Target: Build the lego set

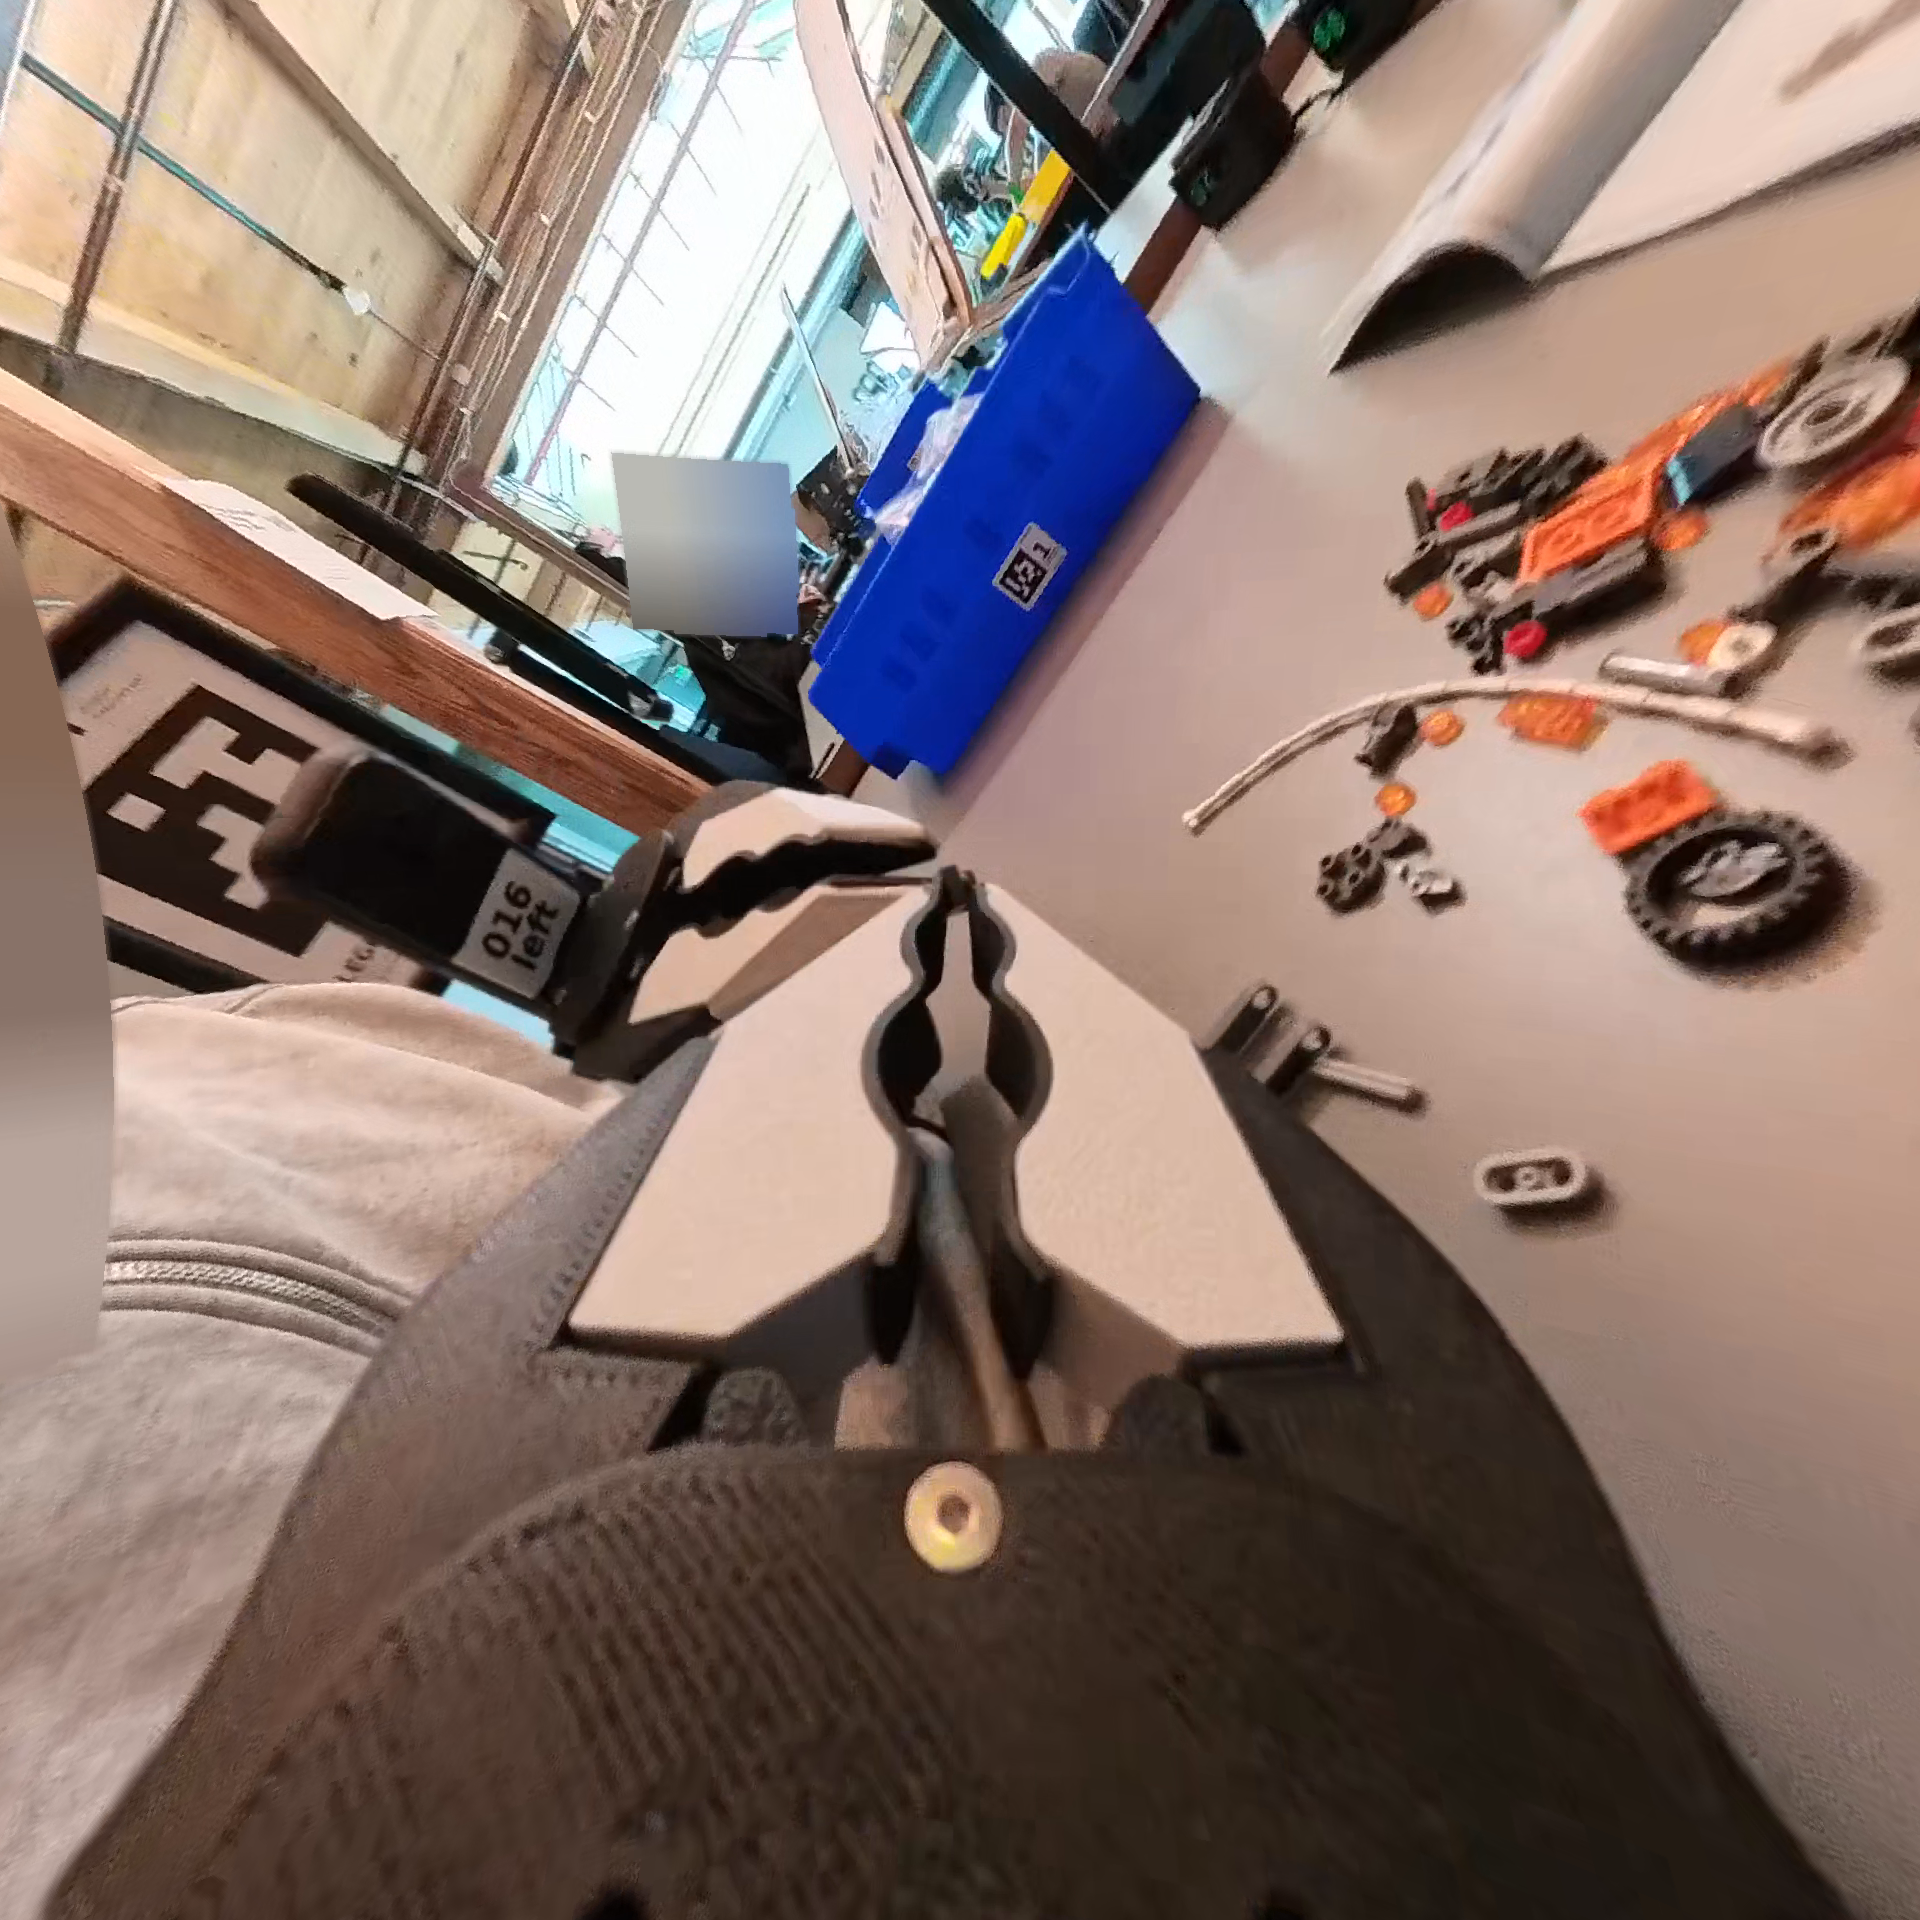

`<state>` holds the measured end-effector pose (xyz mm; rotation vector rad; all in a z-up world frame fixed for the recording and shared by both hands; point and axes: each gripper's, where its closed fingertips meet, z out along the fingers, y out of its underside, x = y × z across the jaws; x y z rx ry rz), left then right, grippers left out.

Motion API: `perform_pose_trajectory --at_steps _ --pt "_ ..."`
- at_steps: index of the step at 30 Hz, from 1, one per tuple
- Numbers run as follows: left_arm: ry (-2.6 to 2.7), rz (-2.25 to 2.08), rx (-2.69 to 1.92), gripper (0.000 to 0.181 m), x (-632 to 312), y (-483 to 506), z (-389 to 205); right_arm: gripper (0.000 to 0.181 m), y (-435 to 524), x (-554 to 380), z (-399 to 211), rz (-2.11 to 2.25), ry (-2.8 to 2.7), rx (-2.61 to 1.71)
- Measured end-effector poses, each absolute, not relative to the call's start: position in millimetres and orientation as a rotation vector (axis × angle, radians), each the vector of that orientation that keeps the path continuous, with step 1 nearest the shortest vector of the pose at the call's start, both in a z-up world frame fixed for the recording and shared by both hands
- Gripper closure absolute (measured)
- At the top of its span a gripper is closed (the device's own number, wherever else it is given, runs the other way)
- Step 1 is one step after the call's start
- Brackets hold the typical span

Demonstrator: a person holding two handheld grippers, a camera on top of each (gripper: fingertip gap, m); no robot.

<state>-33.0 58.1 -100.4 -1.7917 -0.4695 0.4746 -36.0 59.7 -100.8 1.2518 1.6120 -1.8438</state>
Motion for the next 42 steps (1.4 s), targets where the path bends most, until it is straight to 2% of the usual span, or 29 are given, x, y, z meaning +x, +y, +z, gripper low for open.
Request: perform_pose_trajectory --at_steps 9,11,13,17,22,28,42 --pt "-0.363 0.562 -1.835 0.162 -23 67 -105 0.179 59 -32 -101 -1.782 1.420 1.260" --pt "-0.362 0.570 -1.848 0.162 -24 67 -107 0.179 58 -31 -103 -1.771 1.437 1.258" --pt "-0.372 0.578 -1.850 0.172 -26 66 -108 0.179 57 -30 -104 -1.764 1.459 1.255" --pt "-0.363 0.552 -1.860 0.174 -27 66 -111 0.179 58 -30 -104 -1.778 1.464 1.251" --pt "-0.503 0.322 -1.739 0.174 -29 64 -104 0.168 66 -32 -94 -1.889 1.461 1.202" --pt "-0.668 -0.332 -1.401 0.175 -21 61 -81 0.163 67 -29 -82 -2.020 1.457 1.109" --pt "-0.660 -0.584 -1.293 0.174 -8 64 -73 0.172 54 -19 -70 -2.050 1.394 0.963"
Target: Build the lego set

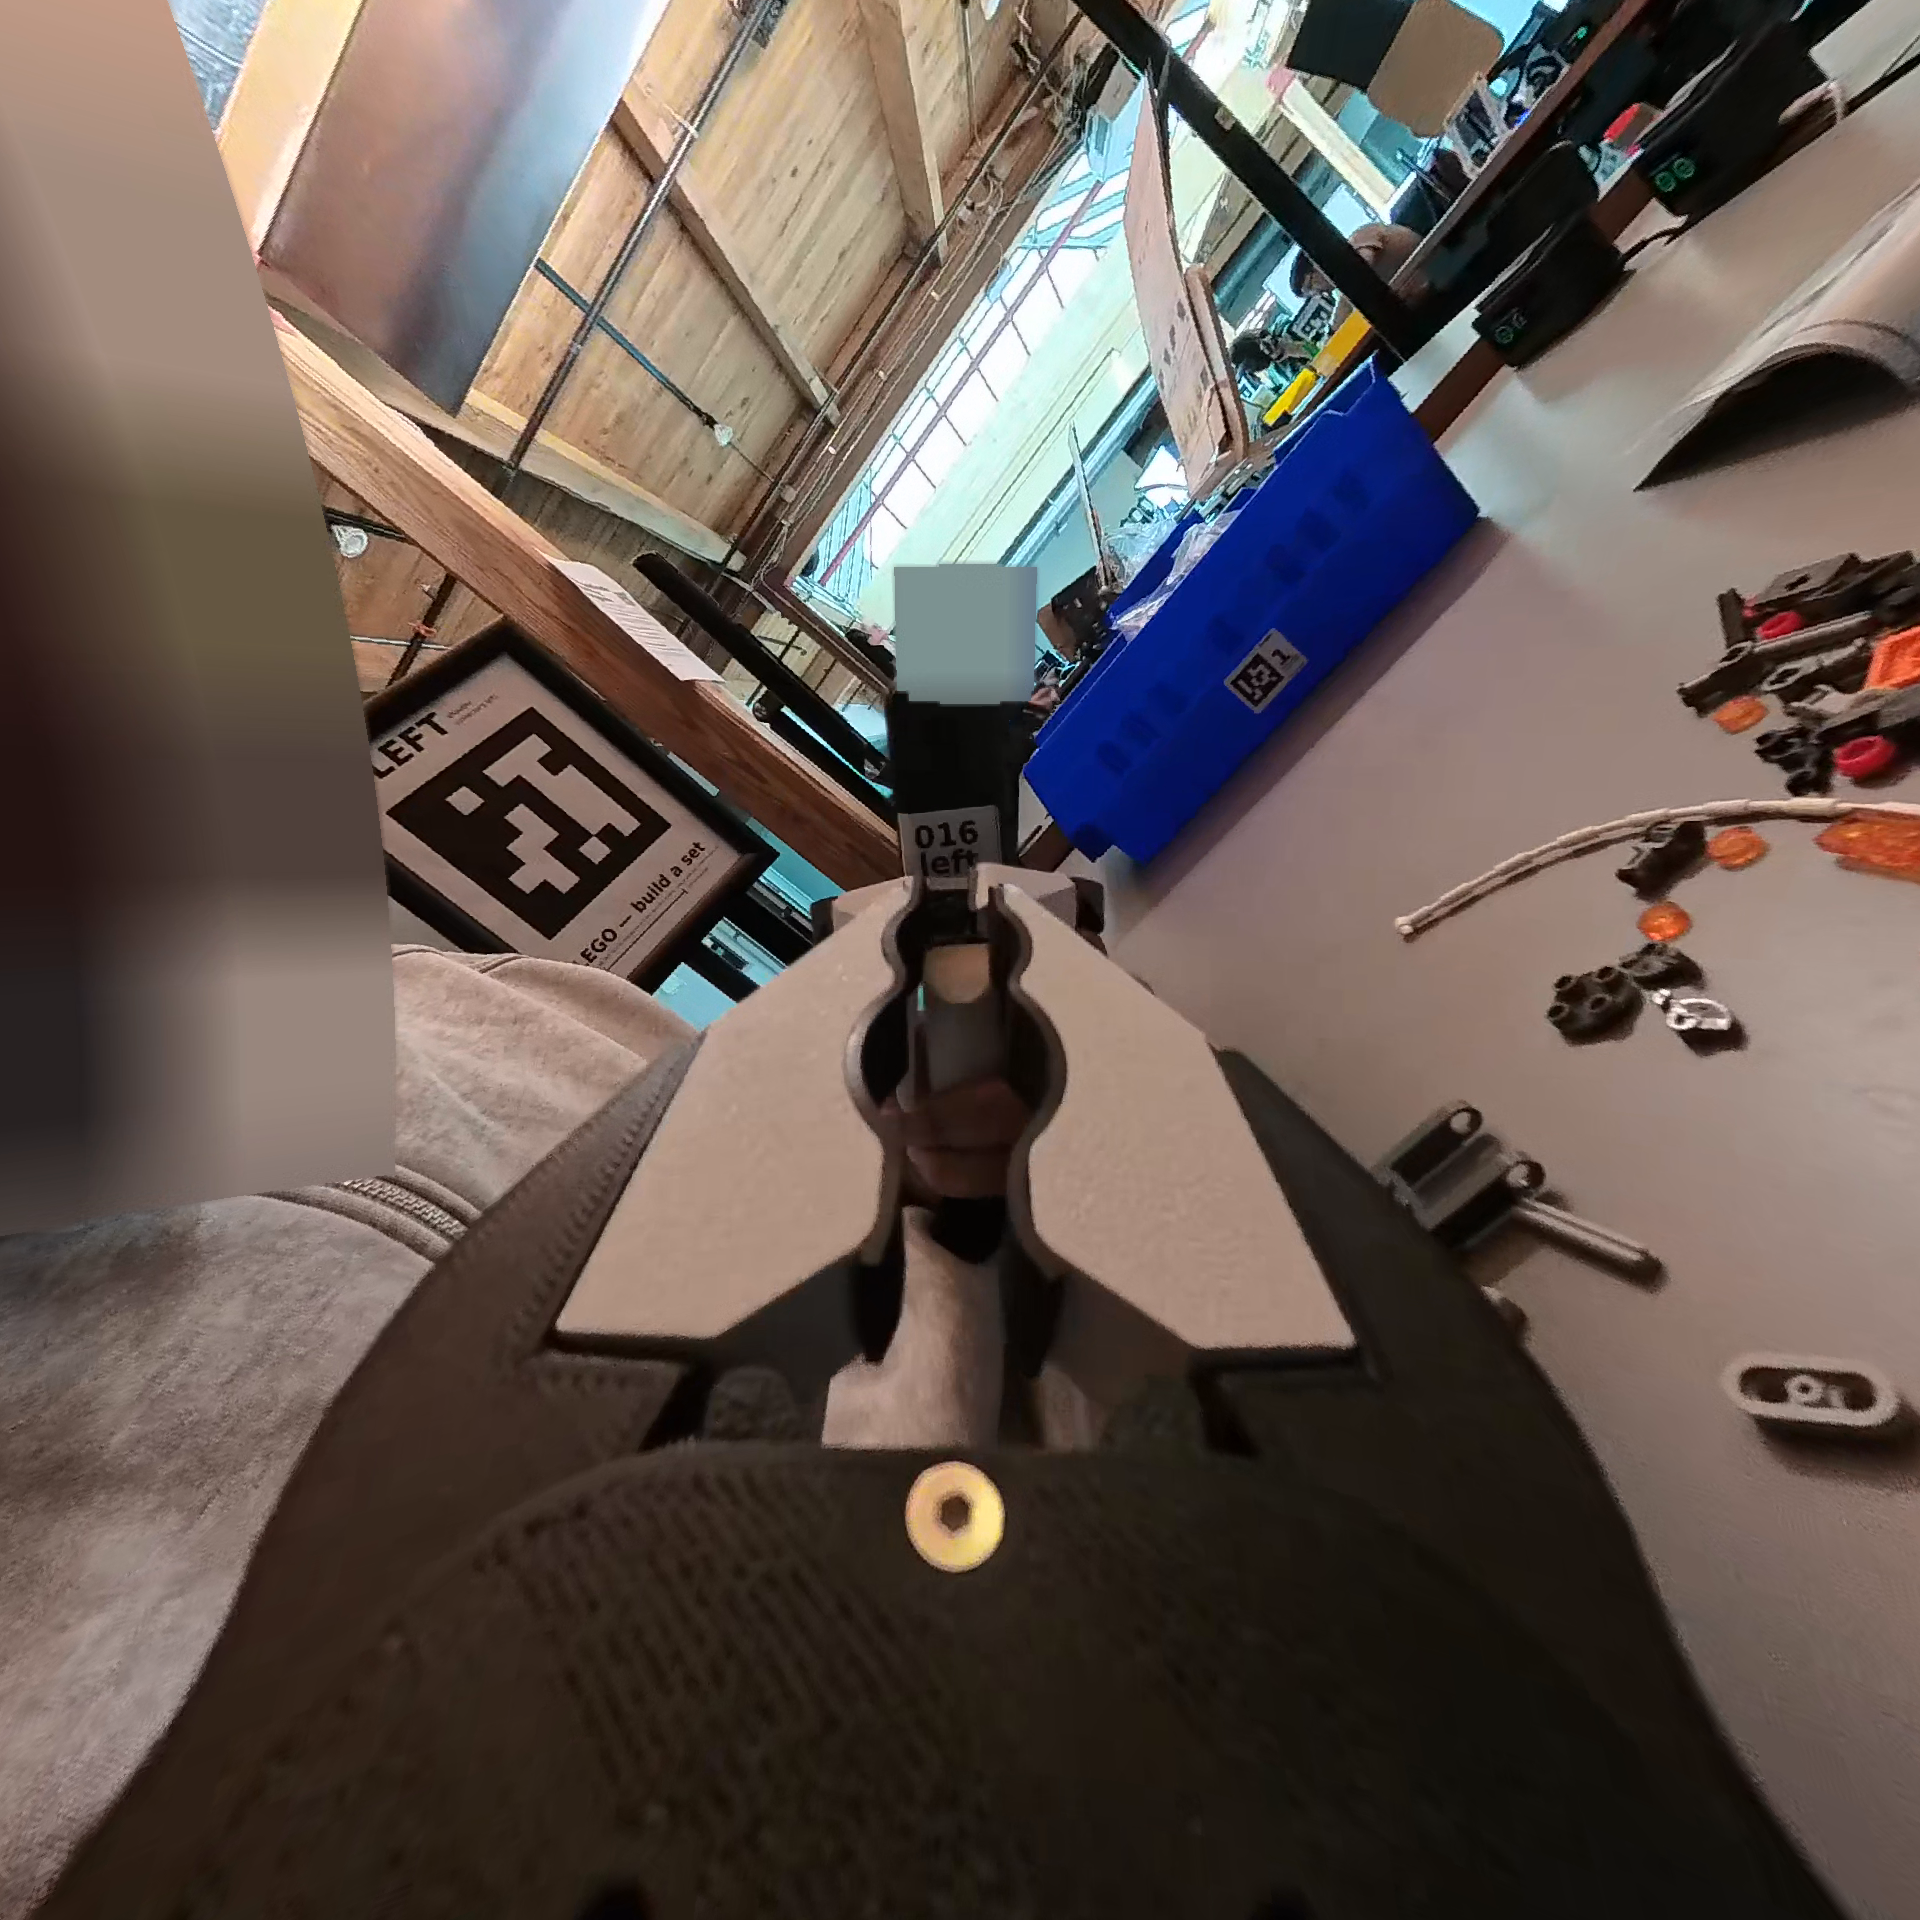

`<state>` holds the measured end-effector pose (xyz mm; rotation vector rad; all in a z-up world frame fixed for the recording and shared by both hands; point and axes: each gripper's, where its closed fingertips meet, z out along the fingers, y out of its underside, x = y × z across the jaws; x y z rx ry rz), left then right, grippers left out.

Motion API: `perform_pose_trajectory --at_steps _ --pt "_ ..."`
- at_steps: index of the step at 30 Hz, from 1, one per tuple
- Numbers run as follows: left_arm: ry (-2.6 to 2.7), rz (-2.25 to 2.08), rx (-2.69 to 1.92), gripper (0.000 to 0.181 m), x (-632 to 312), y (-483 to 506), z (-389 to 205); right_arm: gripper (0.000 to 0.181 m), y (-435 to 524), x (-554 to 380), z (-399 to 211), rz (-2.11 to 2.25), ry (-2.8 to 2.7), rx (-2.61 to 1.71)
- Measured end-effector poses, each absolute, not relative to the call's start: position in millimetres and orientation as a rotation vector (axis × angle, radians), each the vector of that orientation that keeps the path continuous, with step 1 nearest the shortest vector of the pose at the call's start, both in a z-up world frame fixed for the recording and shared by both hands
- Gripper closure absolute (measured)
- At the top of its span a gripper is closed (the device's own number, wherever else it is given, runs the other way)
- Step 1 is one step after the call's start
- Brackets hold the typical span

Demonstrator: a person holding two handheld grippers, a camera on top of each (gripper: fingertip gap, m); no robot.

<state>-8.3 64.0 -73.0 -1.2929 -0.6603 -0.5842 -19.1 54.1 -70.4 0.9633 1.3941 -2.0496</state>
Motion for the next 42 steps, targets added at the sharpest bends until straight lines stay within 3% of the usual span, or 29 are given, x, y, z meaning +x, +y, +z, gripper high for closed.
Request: perform_pose_trajectory --at_steps 14,21,24,33,42 --pt "-0.710 -0.542 -1.402 0.179 -12 66 -92 0.176 76 -22 -90 -1.960 1.747 1.062" --pt "-0.674 -0.411 -1.508 0.168 -12 65 -103 0.175 136 -19 -180 -1.188 2.641 1.243" --pt "-0.655 -0.398 -1.538 0.166 -9 69 -106 0.176 143 -21 -189 -1.007 2.887 1.166" --pt "-0.653 -0.335 -1.581 0.164 -12 62 -111 0.164 129 -19 -182 -1.080 2.894 1.036" --pt "-0.678 -0.323 -1.590 0.164 -18 58 -116 0.165 133 -16 -180 -1.055 2.900 1.073"
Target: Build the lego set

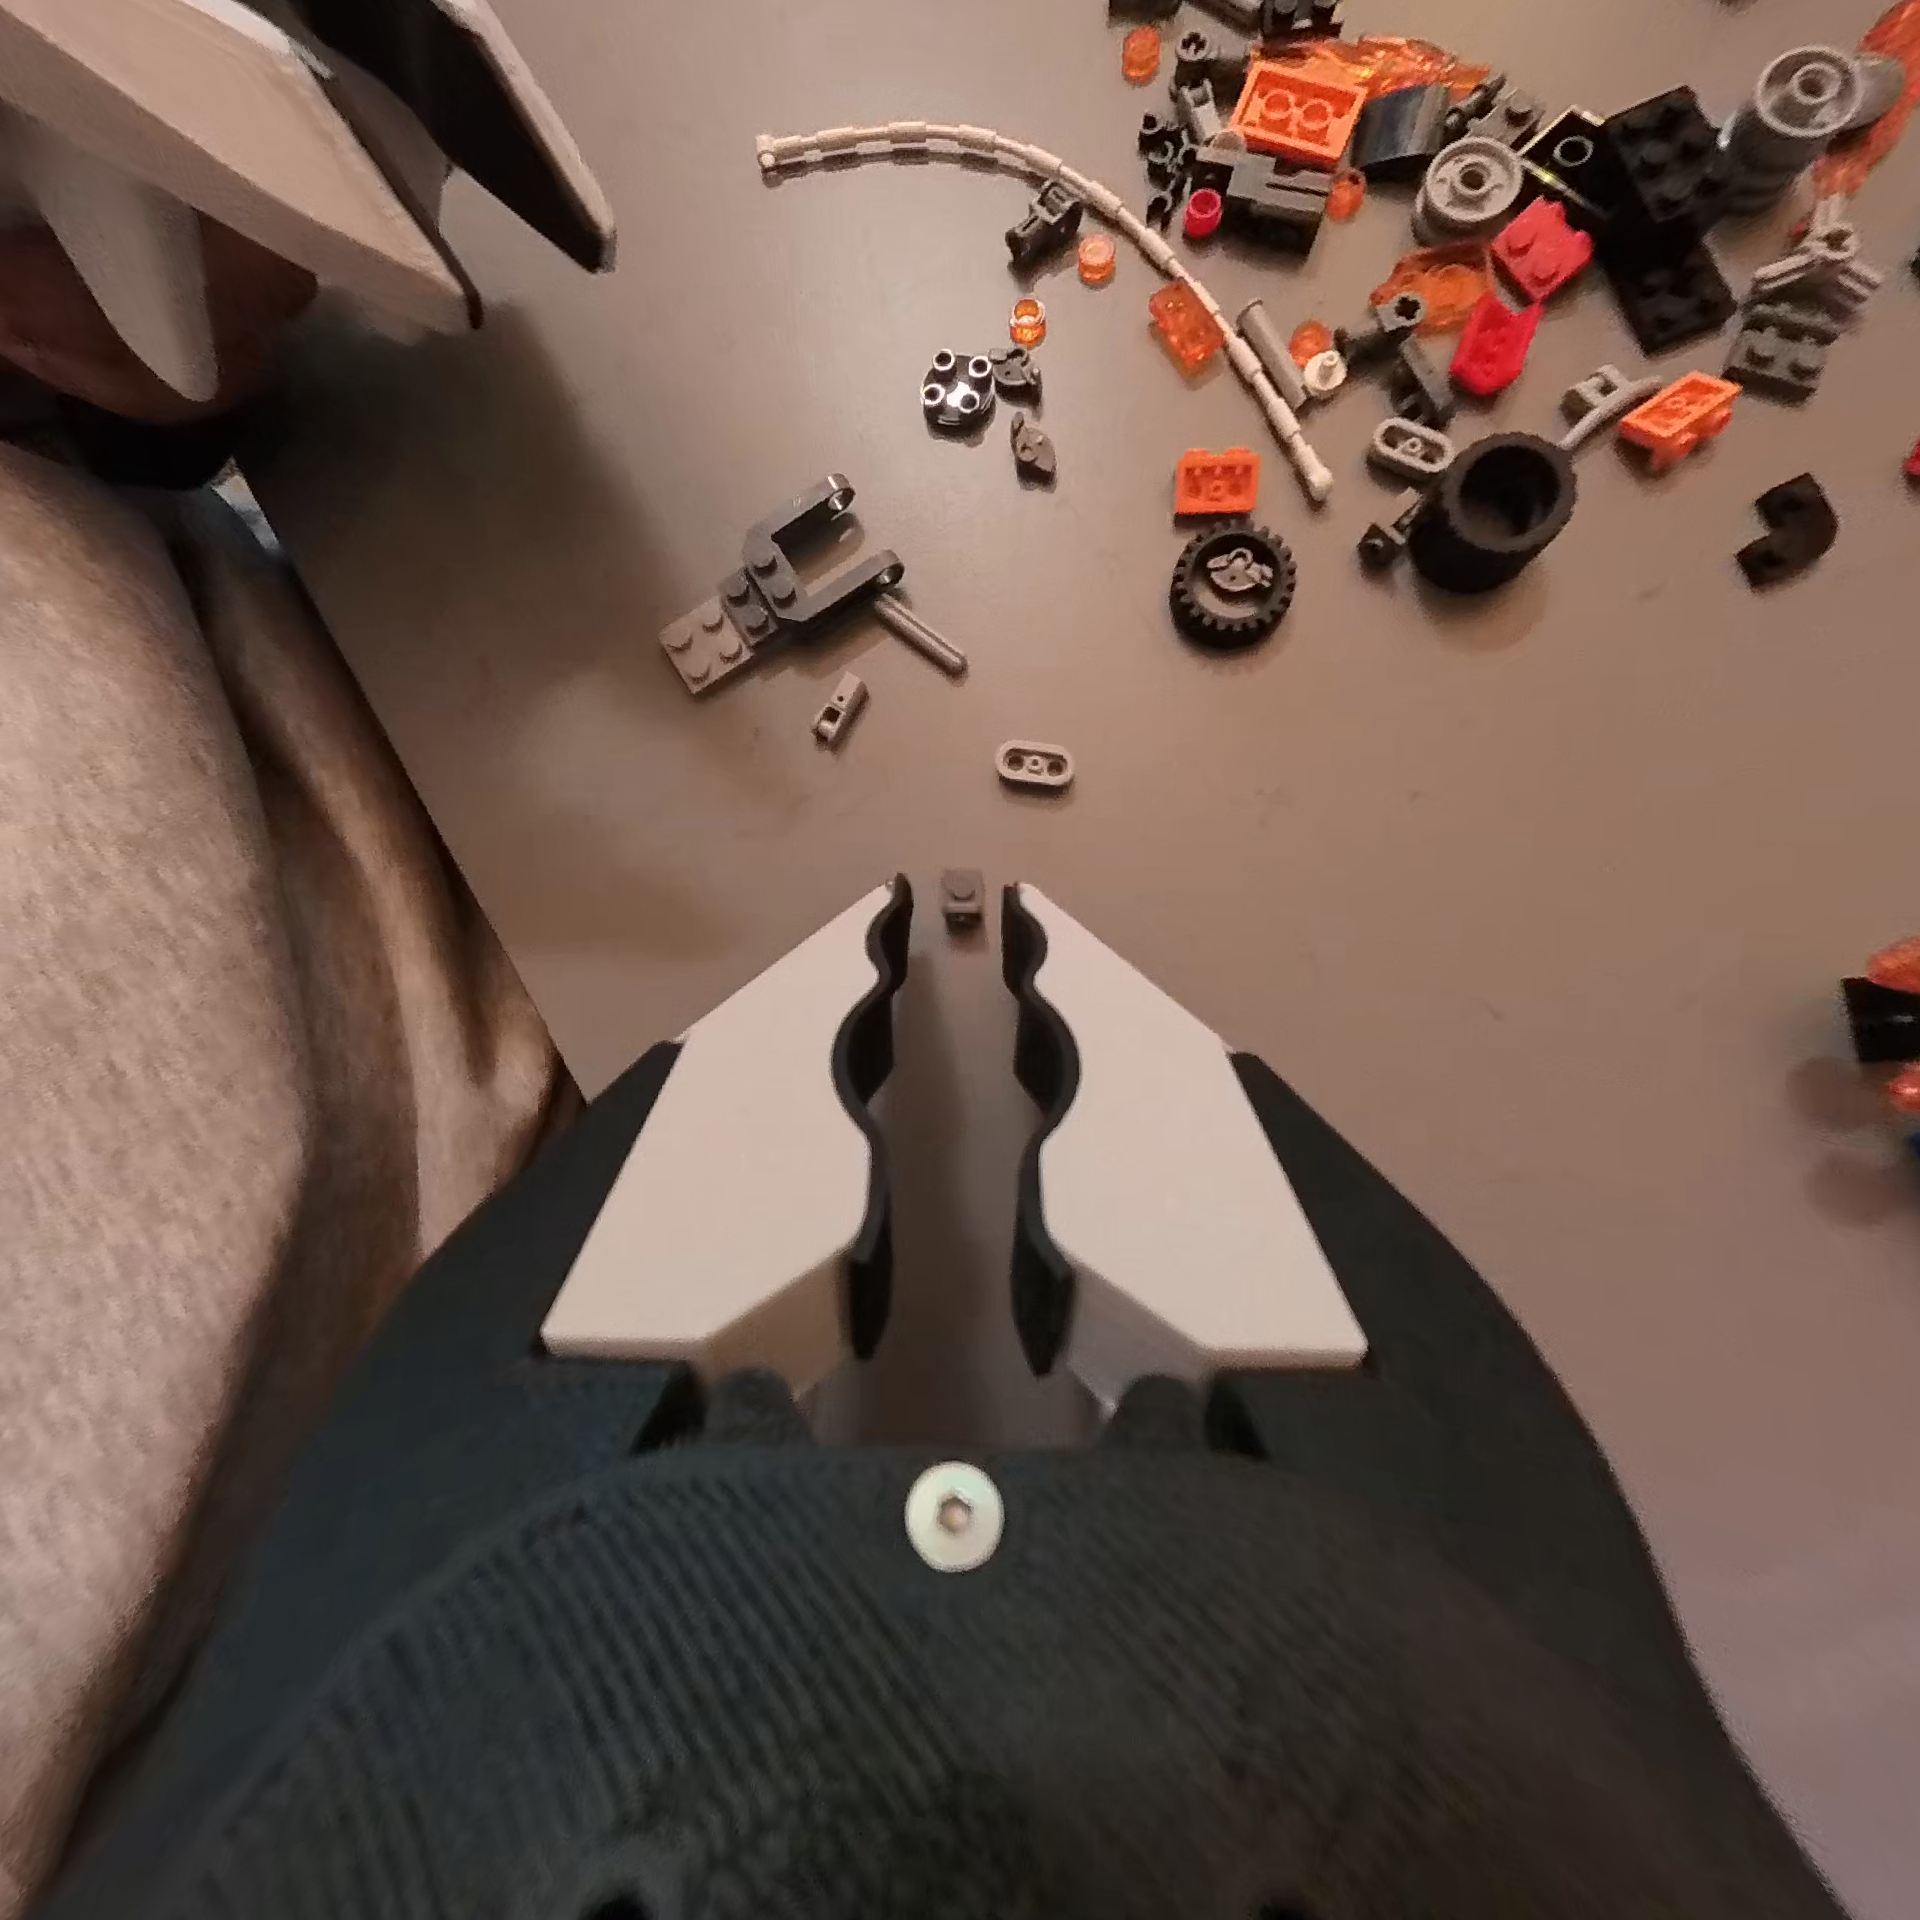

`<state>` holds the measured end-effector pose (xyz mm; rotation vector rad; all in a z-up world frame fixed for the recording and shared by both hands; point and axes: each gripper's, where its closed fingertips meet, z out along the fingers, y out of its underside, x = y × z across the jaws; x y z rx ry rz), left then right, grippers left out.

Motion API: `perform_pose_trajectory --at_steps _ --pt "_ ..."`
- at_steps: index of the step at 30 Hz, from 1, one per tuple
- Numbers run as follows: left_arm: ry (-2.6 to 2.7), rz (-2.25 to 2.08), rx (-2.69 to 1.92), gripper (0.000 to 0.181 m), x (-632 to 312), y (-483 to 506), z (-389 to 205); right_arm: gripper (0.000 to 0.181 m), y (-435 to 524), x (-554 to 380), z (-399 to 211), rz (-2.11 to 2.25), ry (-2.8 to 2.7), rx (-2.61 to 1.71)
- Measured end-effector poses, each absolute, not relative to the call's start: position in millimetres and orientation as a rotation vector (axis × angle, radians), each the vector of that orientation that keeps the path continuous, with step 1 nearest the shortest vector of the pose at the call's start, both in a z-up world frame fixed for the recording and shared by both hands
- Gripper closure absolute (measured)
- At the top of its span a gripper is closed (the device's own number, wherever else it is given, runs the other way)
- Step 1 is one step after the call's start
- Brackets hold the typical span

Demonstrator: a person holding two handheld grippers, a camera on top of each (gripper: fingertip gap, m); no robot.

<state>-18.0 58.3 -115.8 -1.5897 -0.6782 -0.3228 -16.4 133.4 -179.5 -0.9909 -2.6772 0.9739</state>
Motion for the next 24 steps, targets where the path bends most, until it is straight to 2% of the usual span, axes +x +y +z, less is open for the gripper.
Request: perform_pose_trajectory --at_steps 11,18,24 --pt "-0.735 -0.215 -1.839 0.160 -21 49 -148 0.175 128 -18 -186 0.955 -2.689 -0.978" --pt "-0.746 -0.214 -1.995 0.159 -14 51 -170 0.175 79 -9 -162 1.126 -2.705 -0.512" --pt "-0.764 -0.255 -2.052 0.159 -8 53 -180 0.175 62 -9 -177 1.032 -2.739 -0.255"
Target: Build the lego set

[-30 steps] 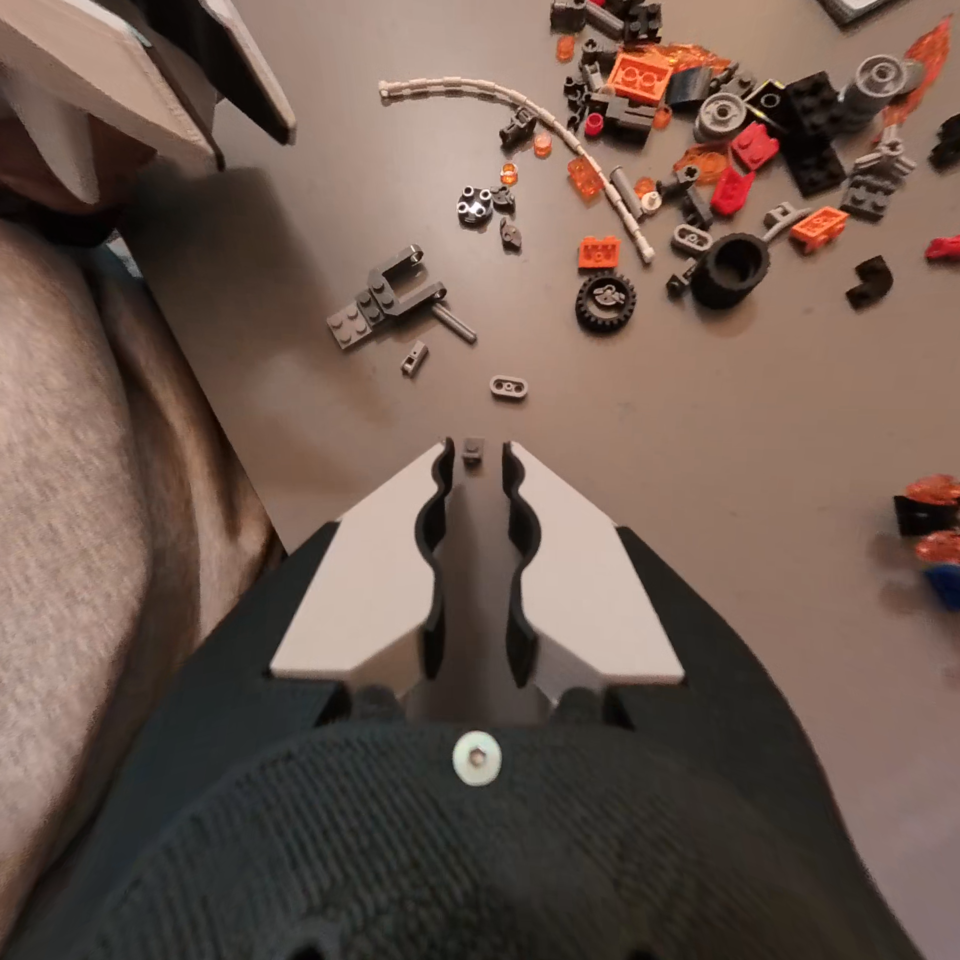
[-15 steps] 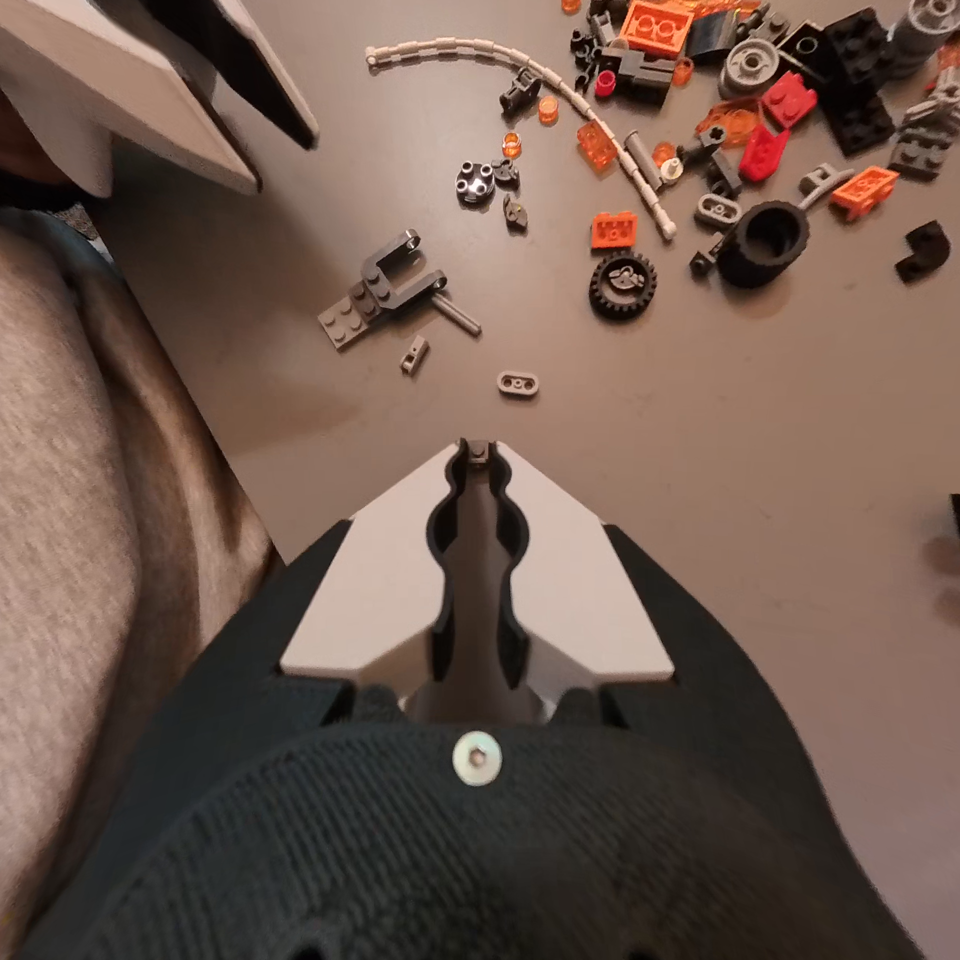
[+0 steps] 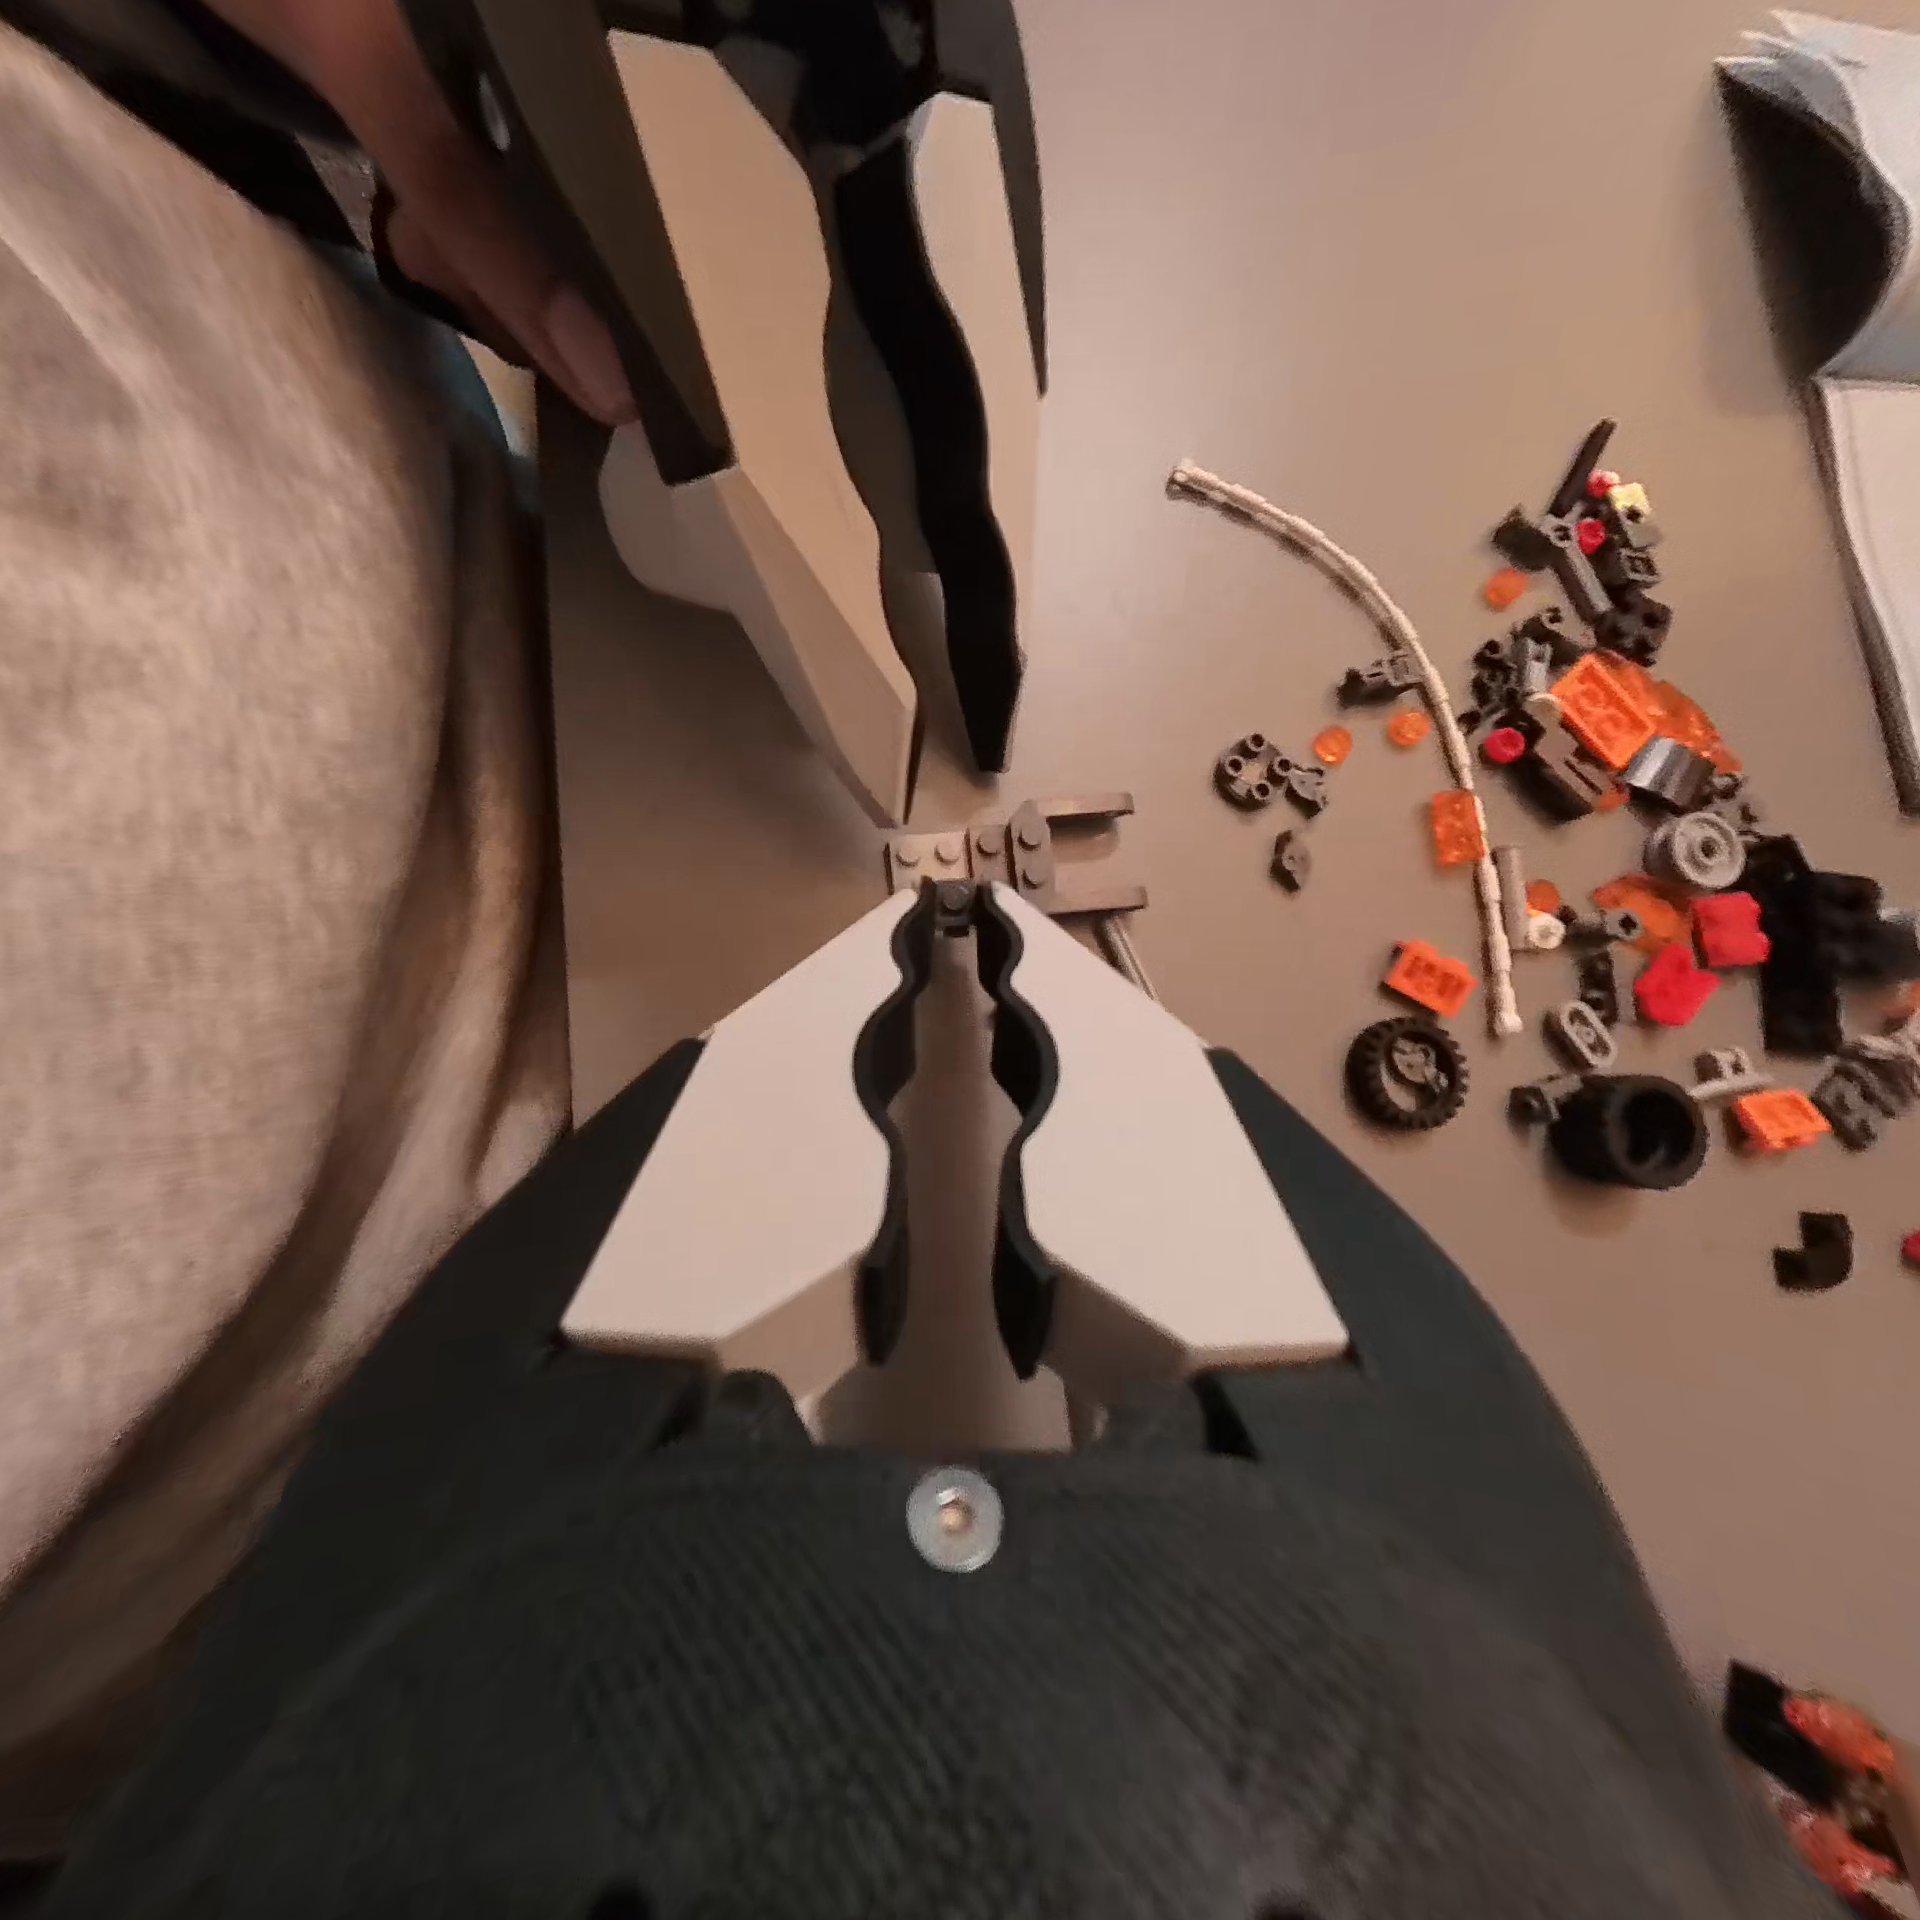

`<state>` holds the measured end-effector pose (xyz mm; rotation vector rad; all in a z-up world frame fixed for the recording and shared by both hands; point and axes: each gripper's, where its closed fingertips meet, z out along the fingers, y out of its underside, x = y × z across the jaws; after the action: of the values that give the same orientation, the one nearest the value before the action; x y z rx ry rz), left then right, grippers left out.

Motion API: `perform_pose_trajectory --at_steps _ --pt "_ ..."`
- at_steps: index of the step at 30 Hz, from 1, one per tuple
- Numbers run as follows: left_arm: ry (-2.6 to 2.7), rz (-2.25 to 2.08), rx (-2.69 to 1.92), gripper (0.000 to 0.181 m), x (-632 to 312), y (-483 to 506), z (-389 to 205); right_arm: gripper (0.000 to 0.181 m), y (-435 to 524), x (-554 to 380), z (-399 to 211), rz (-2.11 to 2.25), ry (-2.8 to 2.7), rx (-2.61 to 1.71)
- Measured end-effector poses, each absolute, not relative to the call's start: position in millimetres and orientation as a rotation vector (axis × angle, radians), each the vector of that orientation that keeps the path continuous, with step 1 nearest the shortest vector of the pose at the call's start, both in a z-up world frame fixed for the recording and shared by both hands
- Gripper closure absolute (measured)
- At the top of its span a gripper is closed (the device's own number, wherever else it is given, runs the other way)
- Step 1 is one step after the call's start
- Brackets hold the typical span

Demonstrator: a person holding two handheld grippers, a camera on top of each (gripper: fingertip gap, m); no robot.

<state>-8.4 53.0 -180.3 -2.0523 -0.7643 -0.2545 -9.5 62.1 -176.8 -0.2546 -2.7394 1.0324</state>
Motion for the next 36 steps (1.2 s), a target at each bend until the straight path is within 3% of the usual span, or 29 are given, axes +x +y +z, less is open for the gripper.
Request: perform_pose_trajectory --at_steps 16,36 --pt "-0.787 -0.304 -2.015 0.159 -10 58 -179 0.175 67 -8 -182 0.991 -2.706 -0.181" --pt "-0.796 -0.313 -1.985 0.159 -11 60 -176 0.168 88 13 -181 1.095 -2.709 -0.453"
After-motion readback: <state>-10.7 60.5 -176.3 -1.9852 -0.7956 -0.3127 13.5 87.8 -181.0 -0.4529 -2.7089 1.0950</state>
